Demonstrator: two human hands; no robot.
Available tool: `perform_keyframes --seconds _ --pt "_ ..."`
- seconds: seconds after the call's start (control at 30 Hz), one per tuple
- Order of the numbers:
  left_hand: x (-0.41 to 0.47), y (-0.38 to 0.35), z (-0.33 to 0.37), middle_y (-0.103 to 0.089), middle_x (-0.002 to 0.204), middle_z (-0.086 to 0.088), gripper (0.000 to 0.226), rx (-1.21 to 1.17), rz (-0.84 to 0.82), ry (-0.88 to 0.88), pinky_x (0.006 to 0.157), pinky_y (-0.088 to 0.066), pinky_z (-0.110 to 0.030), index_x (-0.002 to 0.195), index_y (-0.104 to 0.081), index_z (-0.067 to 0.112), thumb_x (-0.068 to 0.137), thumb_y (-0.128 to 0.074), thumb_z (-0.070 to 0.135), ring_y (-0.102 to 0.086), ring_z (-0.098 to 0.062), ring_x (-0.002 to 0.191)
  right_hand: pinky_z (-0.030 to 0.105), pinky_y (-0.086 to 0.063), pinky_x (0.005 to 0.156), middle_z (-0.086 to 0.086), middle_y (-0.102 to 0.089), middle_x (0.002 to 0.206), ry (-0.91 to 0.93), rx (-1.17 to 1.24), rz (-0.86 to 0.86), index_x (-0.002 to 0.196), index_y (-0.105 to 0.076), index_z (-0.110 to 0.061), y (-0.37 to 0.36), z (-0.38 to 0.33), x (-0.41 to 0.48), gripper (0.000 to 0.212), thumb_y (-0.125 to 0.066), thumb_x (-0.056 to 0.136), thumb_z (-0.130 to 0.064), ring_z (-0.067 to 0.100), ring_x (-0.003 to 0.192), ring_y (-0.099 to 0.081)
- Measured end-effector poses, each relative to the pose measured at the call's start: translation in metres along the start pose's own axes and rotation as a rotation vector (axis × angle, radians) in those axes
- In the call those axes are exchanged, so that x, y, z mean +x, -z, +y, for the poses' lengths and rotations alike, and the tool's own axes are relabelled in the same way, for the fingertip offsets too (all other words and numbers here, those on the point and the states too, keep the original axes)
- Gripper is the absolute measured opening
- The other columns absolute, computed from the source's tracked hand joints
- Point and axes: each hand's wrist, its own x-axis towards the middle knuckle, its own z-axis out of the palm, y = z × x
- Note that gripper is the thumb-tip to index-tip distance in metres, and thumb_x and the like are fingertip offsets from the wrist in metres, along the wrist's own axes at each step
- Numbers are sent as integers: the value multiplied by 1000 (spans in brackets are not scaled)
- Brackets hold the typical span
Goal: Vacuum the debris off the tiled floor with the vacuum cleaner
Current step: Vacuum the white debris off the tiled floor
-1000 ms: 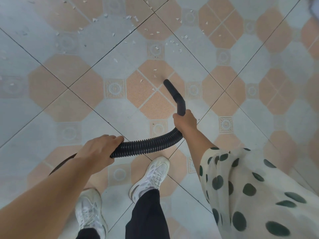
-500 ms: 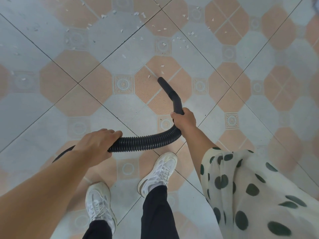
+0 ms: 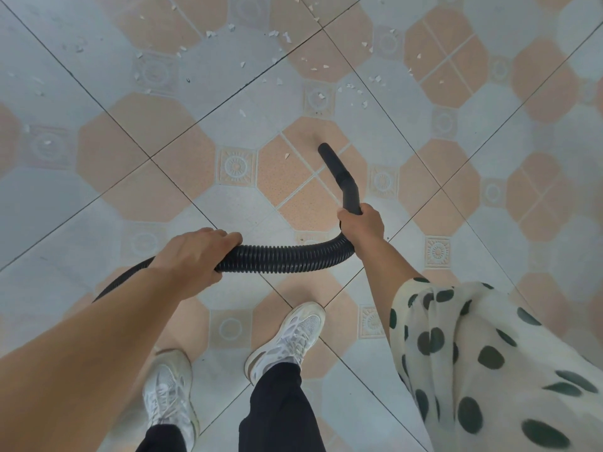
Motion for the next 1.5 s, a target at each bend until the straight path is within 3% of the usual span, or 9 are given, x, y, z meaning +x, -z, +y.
perform_keyframes --seconds 0.17,0.33,0.57,0.83,1.0,1.17,1.37,1.5 --pt "0 -2 6 -43 86 12 31 -25 -36 3 63 -33 -25 109 -43 27 83 -55 15 -42 -12 85 26 -43 56 4 -59 93 80 -81 -93 106 -56 -13 10 -4 -1 18 -56 90 -22 20 77 -56" --pt "-10 -3 4 -46 87 12 32 -58 -76 29 63 -34 -25 107 -45 28 81 -54 13 -49 -13 90 30 -48 66 4 -59 99 134 -167 -184 109 -55 -12 10 -8 -14 20 -57 91 -22 20 84 -56" --pt "-26 -1 -20 -49 87 10 26 -61 -53 70 62 -34 -25 101 -45 26 80 -54 13 -51 -15 88 28 -44 63 7 -61 102 201 -171 -216 111 -57 -9 -15 -34 -18 24 -57 89 -20 22 86 -56" --pt "-34 8 -64 -50 84 7 26 -111 56 166 59 -34 -28 89 -37 26 79 -53 9 -47 -18 81 28 -41 61 5 -59 99 275 -186 -198 114 -57 -10 -62 -95 -10 28 -57 88 -20 24 85 -57" --pt "-34 11 -75 -52 86 5 29 -176 171 264 56 -32 -29 99 -46 22 78 -54 4 -49 -22 76 30 -43 61 5 -58 97 253 -173 -182 114 -56 -10 -75 -115 -5 28 -56 88 -19 24 85 -58" --pt "-21 20 -56 -55 85 2 34 -195 282 175 52 -27 -28 105 -49 21 77 -57 3 -51 -24 77 33 -49 69 9 -62 108 153 -134 -125 121 -55 -8 -50 -101 8 36 -57 88 -22 28 94 -61" --pt "28 43 -14 -55 83 1 31 -155 280 60 56 -34 -30 107 -46 21 81 -58 8 -51 -25 75 30 -45 61 4 -56 90 68 -110 -76 115 -56 -6 14 -81 46 31 -56 86 -18 24 83 -57" --pt "61 55 13 -57 86 -3 31 -150 259 49 57 -31 -30 109 -47 18 82 -58 7 -53 -25 78 30 -46 62 6 -58 92 74 -125 -79 108 -56 -7 44 -80 73 24 -56 86 -17 24 83 -58"
